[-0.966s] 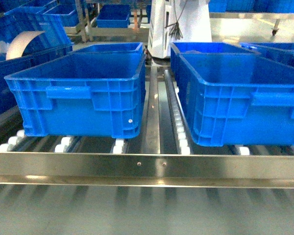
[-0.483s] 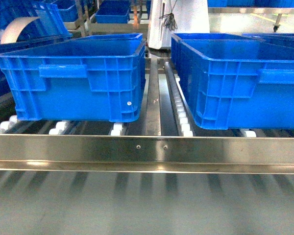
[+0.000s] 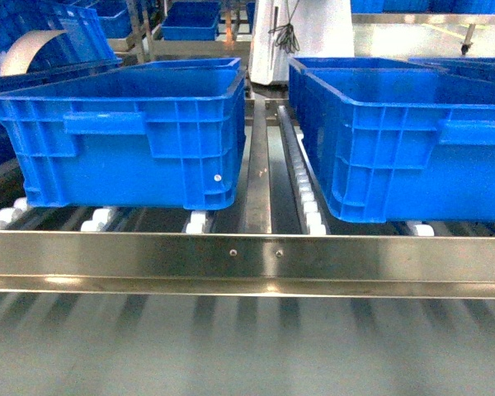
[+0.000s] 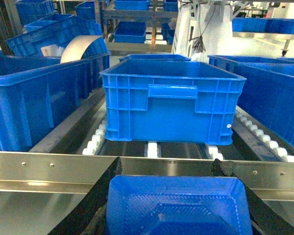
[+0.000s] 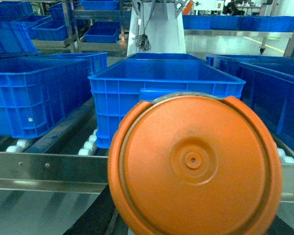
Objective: Sort blue parts and orange caps into right shelf containers
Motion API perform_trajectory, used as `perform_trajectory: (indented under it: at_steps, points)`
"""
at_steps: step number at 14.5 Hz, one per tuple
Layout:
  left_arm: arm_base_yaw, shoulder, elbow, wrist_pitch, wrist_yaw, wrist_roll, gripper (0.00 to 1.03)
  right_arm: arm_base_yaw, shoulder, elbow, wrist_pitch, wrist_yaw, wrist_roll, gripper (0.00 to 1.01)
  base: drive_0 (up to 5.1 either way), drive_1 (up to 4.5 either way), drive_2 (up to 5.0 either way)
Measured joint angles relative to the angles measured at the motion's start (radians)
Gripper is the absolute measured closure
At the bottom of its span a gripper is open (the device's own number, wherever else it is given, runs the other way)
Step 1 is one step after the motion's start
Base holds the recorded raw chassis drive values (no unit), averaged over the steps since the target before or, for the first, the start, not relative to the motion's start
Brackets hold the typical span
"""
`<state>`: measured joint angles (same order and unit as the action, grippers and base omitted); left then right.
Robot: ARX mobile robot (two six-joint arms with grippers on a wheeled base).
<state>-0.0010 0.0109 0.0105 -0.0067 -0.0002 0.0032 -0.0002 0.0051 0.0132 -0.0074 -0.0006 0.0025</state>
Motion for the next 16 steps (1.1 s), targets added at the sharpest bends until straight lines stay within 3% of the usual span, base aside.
perform_trajectory:
  at_steps: [12, 16]
  points:
    - [0.000, 0.000, 0.000, 0.001, 0.000, 0.000, 0.60, 0.000, 0.000, 0.000, 0.003, 0.000, 0.000, 0.60, -0.1, 4.00, -4.2]
    - [0.000, 0.000, 0.000, 0.000, 0.000, 0.000, 0.60, 0.000, 0.000, 0.000, 0.001, 0.000, 0.000, 0.60, 0.0, 0.00, 0.0]
